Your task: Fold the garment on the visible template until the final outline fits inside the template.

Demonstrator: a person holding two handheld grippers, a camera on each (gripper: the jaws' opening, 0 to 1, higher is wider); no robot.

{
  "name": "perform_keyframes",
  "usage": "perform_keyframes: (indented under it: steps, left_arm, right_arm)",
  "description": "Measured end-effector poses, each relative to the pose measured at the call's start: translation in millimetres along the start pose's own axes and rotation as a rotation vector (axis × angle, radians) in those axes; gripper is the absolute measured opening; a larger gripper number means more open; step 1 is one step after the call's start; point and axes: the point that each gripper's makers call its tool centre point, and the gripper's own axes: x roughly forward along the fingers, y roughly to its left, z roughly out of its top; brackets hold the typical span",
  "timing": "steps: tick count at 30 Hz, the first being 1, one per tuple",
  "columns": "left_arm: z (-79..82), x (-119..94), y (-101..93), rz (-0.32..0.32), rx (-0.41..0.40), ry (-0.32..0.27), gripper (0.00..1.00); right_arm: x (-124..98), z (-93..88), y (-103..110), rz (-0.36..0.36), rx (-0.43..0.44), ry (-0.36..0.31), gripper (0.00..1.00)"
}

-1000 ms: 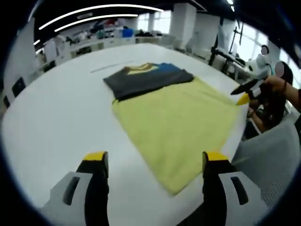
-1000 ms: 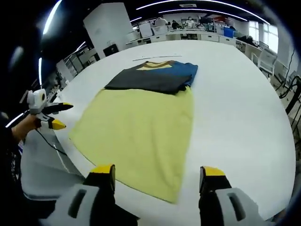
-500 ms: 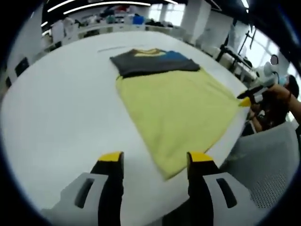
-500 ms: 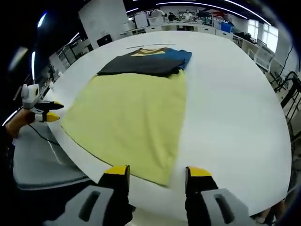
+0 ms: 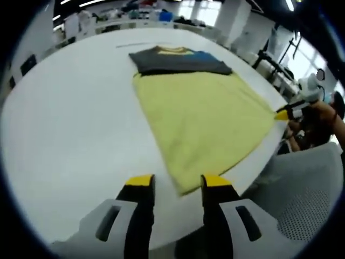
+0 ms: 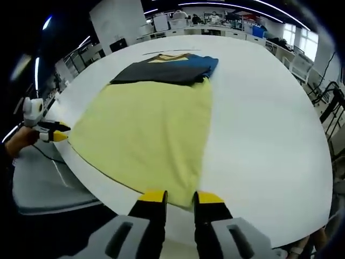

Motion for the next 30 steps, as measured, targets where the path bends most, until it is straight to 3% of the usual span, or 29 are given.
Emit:
perform_keyframes:
  steps: [6, 16, 20, 30]
  left_arm:
    - [-1.5, -0.3, -4.3, -0.014, -0.066, -0.007, 0.18]
    - [-3.0, 0.8, -0.7, 0.009, -0.11, 0.008, 0.03]
    - [-2.5, -0.8, 2.3, -0.001, -0.158, 0.007, 0.01]
    - [-5.6, -7.9, 0.4, -0.011, -0.063, 0.039, 0.0]
  right_arm:
    - [1.0, 1.3, -1.2, -0.011, 0.008, -0.011, 0.09]
    - [2.0, 2.6, -4.7, -0.029, 0.026, -0.026, 0.03]
    - [2.2, 2.7, -4.5, -0.023, 0.035, -0.031, 0.01]
    - [-0.5, -0.5, -0.8, -0.02, -0.014, -0.017, 0.0]
